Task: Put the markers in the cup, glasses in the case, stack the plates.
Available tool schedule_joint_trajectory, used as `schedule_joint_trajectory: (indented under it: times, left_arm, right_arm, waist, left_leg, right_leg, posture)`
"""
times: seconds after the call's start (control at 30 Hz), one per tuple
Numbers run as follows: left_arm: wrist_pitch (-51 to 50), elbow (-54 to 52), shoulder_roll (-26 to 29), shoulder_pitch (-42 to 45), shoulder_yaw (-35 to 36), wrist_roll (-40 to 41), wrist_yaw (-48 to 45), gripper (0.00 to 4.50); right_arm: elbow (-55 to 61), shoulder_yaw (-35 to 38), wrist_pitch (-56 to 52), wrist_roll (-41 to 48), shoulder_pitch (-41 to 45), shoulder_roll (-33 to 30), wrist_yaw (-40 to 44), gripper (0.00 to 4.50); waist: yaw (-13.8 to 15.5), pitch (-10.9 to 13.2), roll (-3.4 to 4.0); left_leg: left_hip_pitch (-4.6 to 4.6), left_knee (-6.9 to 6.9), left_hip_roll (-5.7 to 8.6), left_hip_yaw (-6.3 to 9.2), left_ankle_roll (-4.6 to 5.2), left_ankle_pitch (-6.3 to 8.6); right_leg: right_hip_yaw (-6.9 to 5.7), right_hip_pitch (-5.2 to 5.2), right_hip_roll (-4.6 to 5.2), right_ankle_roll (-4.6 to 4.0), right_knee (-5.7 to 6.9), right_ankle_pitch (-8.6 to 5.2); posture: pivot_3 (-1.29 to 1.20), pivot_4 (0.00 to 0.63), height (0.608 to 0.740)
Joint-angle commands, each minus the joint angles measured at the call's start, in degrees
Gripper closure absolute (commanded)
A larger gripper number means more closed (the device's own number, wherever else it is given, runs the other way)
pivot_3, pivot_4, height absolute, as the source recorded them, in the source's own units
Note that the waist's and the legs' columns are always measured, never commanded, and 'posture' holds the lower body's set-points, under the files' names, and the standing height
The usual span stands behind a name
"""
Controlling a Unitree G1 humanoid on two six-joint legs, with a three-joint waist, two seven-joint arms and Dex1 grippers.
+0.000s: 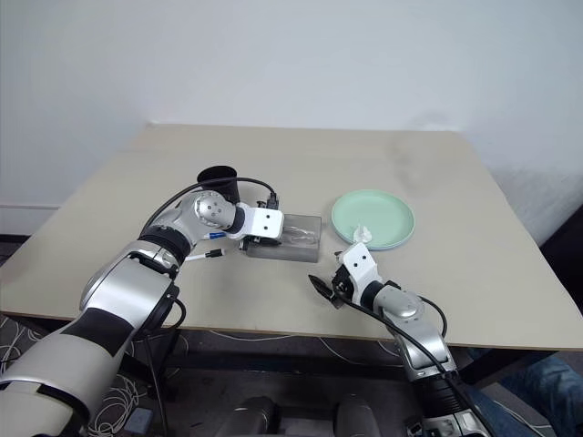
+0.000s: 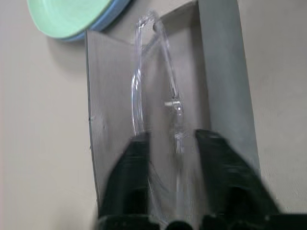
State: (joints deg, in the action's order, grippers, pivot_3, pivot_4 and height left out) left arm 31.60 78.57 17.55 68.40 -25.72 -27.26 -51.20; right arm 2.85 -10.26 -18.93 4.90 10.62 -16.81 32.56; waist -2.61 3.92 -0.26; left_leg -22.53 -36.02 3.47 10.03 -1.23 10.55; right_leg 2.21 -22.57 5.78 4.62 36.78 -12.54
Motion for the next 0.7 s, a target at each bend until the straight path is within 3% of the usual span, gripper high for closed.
schedule_joint_trajectory:
  times: [0.03, 0.63, 0.7]
  left_arm:
    - [-1.3, -0.9, -0.3, 1.5, 3.0, 1.9, 0.8, 1.98]
    - [-5.7, -1.5, 1.4, 3.2, 10.5, 4.7, 3.4, 1.98]
    - [-5.6, -1.5, 1.4, 2.8, 9.9, 4.0, 3.9, 2.56]
  right_arm:
    - [2.5, 0.8, 0.1, 0.5, 0.9, -0.1, -0.5, 0.09]
    - [-2.4, -0.5, 1.8, 0.3, 5.3, 0.9, 1.5, 0.09]
    - [-2.5, -0.5, 1.9, 0.3, 5.4, 0.8, 1.6, 0.09]
  waist:
    - [0.0, 0.0, 0.0]
    - [-0.1, 0.0, 0.0]
    - [-0.1, 0.0, 0.0]
  left_leg:
    - [0.02, 0.0, 0.0, 0.0, 0.0, 0.0]
    - [0.02, 0.0, 0.0, 0.01, 0.0, 0.0]
    - [0.02, 0.0, 0.0, 0.01, 0.01, -0.01]
  right_leg:
    - [0.0, 0.02, 0.0, 0.0, 0.0, 0.0]
    - [-0.02, 0.01, -0.01, 0.01, 0.0, 0.01]
    - [-0.02, 0.01, -0.01, 0.01, 0.0, 0.01]
  posture:
    - [0.0, 0.0, 0.74]
    - [0.0, 0.0, 0.74]
    - [0.0, 0.0, 0.74]
